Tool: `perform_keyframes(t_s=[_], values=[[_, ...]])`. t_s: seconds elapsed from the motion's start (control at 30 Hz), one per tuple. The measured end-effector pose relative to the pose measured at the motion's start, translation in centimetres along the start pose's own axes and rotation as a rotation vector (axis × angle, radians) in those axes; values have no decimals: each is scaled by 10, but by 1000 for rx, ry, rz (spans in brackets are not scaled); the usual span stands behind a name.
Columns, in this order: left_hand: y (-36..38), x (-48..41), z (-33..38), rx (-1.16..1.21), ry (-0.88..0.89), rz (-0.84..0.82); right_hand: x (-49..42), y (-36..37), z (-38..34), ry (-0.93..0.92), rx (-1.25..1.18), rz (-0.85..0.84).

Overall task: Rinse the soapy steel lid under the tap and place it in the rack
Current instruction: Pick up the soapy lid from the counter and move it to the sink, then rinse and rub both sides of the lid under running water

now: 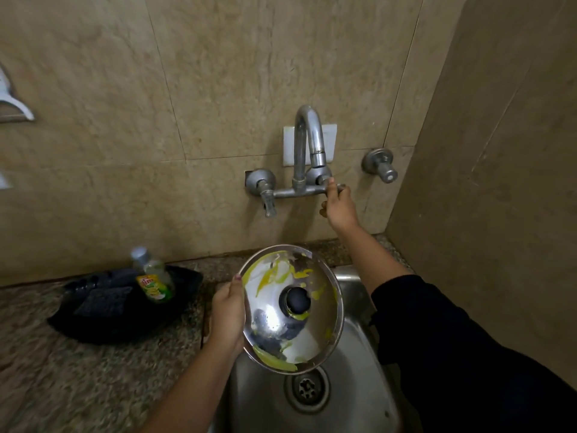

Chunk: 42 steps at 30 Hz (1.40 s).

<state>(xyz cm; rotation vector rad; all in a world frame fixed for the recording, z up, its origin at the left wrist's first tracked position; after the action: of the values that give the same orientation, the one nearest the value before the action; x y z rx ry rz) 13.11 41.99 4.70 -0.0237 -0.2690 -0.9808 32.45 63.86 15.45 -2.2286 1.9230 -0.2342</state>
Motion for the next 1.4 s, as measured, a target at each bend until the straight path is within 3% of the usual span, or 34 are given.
perform_keyframes(t_s=[0.17, 0.43, 0.6, 0.7, 0.8, 0.93, 1.0, 1.07, 1.17, 1.3, 1.4], values=[[2, 2, -4, 17, -1, -9, -7, 0, 6, 59, -151, 5], [3, 4, -6, 57, 10, -38, -2, -1, 4, 72, -203, -53], [4, 3, -8, 92, 24, -33, 31, 2, 33, 111, -56, -68], [6, -2, -12, 100, 21, -29, 64, 12, 72, 94, 245, -151], [11, -10, -14, 76, 35, -48, 84, 31, 87, -63, 596, -272], [21, -22, -9, 24, 61, -103, 100, 68, 53, -570, 915, -540], [21, -26, -7, 25, 70, -117, 110, 69, 48, -740, 1013, -625], [10, -30, -7, 46, 68, -61, 109, 54, 60, -735, 1019, -571], [-1, -37, -5, 66, 52, 19, 94, 24, 80, -504, 873, -403], [18, -36, 6, 6, 124, -51, 96, 68, 47, -746, 879, -548], [19, -33, 10, 23, 167, -61, 81, 65, 37, -749, 830, -475]])
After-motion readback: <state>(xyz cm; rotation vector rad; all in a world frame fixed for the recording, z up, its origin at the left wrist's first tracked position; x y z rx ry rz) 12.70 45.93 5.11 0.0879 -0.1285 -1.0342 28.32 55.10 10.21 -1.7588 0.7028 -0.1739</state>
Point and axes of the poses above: each hand's wrist, its own x-axis away from the middle knuckle, its own y-axis out of the palm, z = x × y, the point moved 8 cm from there along -x, towards the middle knuckle, and after that the axes turned 9 degrees about -z, right-handed, at the moved point
